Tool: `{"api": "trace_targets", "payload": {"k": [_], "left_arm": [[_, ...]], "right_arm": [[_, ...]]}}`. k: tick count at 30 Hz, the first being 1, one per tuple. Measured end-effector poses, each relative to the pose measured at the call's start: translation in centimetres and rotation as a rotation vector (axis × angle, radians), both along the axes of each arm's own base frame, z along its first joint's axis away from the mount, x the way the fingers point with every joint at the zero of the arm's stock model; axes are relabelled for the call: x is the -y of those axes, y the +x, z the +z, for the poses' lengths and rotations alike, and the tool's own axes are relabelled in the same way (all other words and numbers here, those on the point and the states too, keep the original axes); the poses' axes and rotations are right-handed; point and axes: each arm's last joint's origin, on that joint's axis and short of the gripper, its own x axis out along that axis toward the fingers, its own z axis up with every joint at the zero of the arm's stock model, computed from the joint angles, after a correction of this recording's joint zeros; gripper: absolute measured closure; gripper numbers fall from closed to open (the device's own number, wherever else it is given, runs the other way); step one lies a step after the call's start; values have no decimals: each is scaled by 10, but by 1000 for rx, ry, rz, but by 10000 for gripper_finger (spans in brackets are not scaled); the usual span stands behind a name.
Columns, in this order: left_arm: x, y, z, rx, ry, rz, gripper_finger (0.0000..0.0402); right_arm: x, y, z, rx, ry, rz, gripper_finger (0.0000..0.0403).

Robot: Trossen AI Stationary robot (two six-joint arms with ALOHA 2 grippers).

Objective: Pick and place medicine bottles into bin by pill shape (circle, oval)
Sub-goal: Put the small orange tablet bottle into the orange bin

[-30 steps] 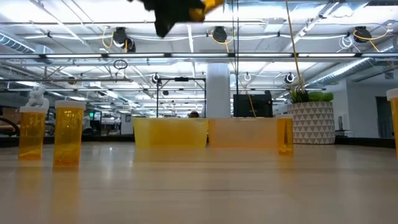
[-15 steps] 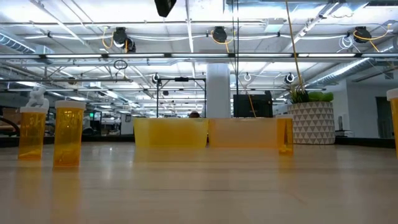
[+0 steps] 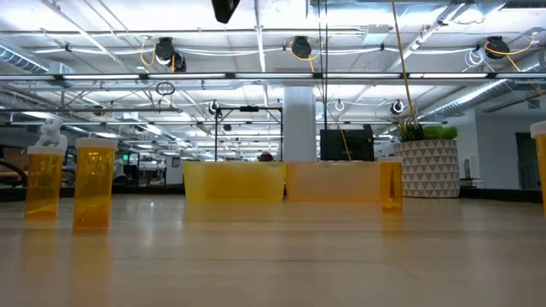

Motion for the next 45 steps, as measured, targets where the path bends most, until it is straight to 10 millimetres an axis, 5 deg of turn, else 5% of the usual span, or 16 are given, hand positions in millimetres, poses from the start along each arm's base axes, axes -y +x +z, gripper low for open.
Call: {"api": "trace_targets", "payload": {"k": [24,45], "left_arm": [[-2,0,0,5,34,44,284],[-2,0,0,5,37,44,284]], "right_arm": [[12,0,-2,-37,103,-174,69],[12,1,-1,-32,156,-206,238]]}}
